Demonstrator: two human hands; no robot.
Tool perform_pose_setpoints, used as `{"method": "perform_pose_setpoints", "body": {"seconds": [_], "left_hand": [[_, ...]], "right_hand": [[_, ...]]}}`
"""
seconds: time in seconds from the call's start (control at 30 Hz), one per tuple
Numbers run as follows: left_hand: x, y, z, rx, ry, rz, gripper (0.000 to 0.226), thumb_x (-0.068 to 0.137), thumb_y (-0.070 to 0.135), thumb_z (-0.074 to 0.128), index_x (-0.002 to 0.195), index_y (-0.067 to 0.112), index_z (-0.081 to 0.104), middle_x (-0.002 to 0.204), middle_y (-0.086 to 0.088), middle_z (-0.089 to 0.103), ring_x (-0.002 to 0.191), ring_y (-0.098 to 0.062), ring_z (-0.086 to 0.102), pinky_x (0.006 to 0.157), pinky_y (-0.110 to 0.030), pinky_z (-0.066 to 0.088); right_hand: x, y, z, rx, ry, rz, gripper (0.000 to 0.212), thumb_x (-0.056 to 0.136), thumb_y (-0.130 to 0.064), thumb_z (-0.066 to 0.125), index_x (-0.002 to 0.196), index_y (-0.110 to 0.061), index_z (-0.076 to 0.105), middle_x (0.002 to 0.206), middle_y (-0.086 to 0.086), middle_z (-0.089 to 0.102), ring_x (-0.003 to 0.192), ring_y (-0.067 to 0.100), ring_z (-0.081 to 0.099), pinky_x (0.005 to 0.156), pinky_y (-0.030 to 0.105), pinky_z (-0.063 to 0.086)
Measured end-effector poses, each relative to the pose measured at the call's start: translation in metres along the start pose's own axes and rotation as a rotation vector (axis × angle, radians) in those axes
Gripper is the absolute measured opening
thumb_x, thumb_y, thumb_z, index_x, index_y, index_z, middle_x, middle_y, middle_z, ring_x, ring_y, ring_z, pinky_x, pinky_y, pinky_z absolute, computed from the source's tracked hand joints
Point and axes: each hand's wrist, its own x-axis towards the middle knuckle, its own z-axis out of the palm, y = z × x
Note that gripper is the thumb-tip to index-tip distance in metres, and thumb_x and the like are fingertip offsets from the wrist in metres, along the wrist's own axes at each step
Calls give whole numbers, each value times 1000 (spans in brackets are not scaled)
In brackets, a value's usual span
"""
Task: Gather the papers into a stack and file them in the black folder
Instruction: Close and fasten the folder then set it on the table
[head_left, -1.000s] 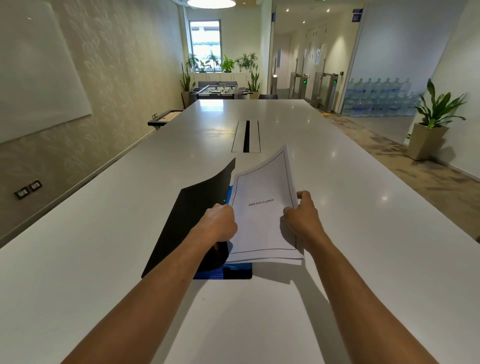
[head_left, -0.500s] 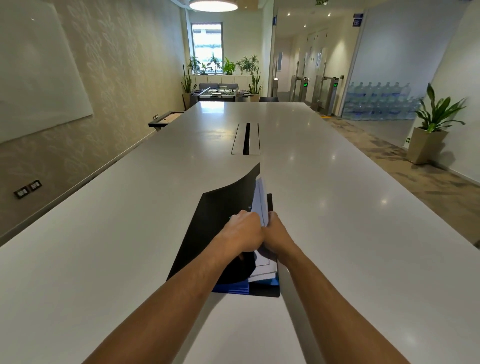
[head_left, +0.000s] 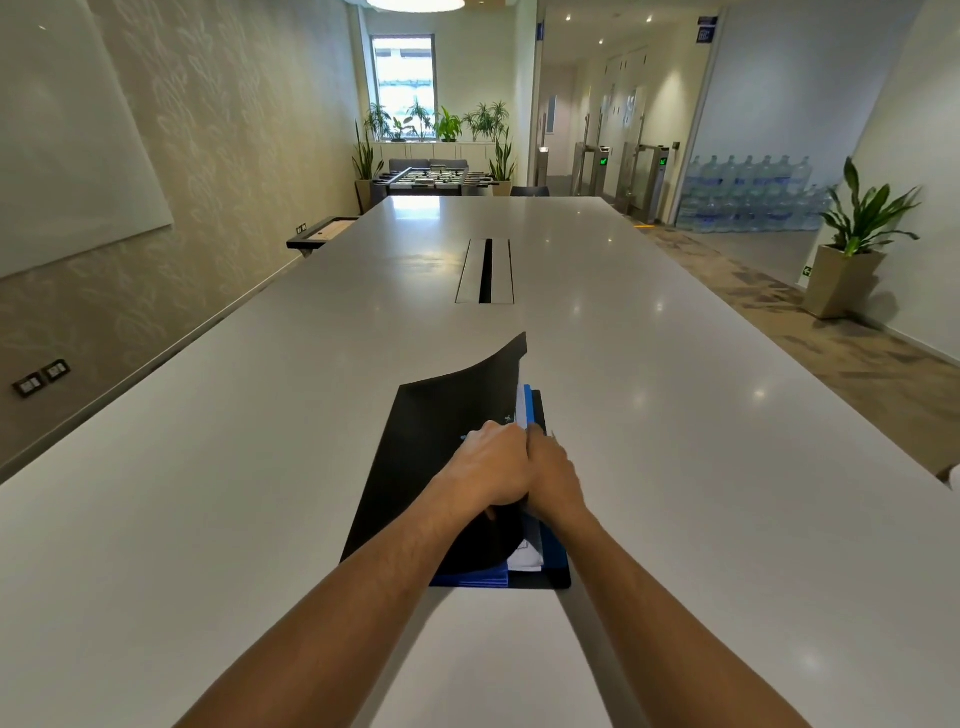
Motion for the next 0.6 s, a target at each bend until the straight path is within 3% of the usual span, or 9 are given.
{"method": "perform_pose_setpoints", "body": {"seconds": [0.1,0.2,0.33,0.43,0.53,0.6], "left_hand": [[2,-5,11,-110,48,26,33,96,28,46,127,18,52,108,-8,61,81,-17,63,75,-32,56],[4,-7,24,-40,87,72,43,95,47,41,132,27,45,105,-5,63,77,-16,62,72,-34,57],[3,-10,39,106,169,124,53,86,58,39,129,28,41,93,-2,63,69,-15,57,66,-32,52],[1,-14,53,134,290,137,49,83,63,38,109,25,52,80,4,61,67,-12,53,68,-32,44],[-2,-24,67,88,417,189,39,85,58,40,76,24,59,66,9,56,62,-7,52,67,-30,49],[0,-36,75,23,439,224,28,86,46,47,76,25,62,70,9,57,64,-5,51,70,-31,50]], "right_hand": [[-5,13,-4,-118,197,22,40,94,-33,58,128,-14,51,119,9,61,101,23,63,82,30,51],[-10,28,-5,-77,313,79,46,91,-28,62,132,-17,45,127,9,53,105,22,57,78,29,46],[-14,40,-4,73,438,112,45,90,-17,59,131,-20,40,130,6,45,91,10,48,68,21,41],[-13,44,-6,140,487,108,47,89,-10,60,131,-19,39,136,9,40,100,14,53,70,23,45],[-11,49,-5,199,389,76,37,92,-17,58,127,-17,46,128,8,53,109,21,58,85,29,50],[-10,52,-1,178,307,11,29,94,-22,57,122,-18,52,117,3,62,103,15,60,84,23,45]]}}
